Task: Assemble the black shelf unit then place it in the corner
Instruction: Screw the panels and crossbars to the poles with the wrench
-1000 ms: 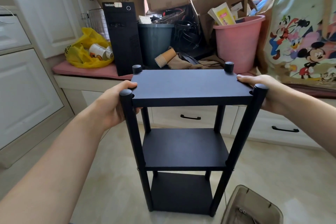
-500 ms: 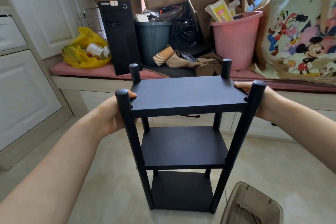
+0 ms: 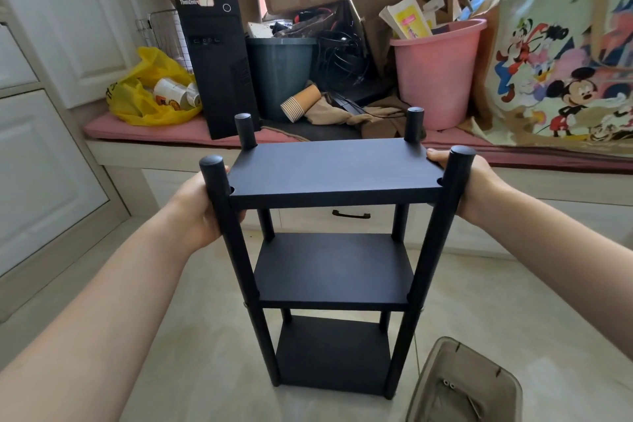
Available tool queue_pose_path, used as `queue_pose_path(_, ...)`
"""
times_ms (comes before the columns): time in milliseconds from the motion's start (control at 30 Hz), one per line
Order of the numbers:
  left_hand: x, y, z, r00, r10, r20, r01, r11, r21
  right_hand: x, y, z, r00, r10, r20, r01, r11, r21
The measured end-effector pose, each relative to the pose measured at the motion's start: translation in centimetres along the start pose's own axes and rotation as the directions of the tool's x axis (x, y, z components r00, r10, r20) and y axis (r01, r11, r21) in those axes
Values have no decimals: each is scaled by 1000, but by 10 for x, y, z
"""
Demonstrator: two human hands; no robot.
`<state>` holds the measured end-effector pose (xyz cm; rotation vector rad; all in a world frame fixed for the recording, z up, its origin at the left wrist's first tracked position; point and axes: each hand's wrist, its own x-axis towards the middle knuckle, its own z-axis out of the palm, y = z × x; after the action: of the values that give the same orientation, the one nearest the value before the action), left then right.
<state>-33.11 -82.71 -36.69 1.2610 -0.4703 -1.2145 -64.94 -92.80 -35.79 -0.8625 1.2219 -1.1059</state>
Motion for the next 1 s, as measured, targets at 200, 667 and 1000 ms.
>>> queue_pose_path(200, 5, 1, -7, 995, 97, 2, -97, 994, 46, -1, 6, 13, 998, -58, -36, 58, 998, -3)
queue_pose_path(667, 7, -3, -32, 976, -93, 196, 46, 971, 233, -4, 13, 4, 997, 76, 26, -75, 996, -47)
queue_pose_path(1000, 9, -10, -20, 979, -90, 182, 95, 995, -14, -4, 8, 10, 993, 90, 71, -84, 993, -80)
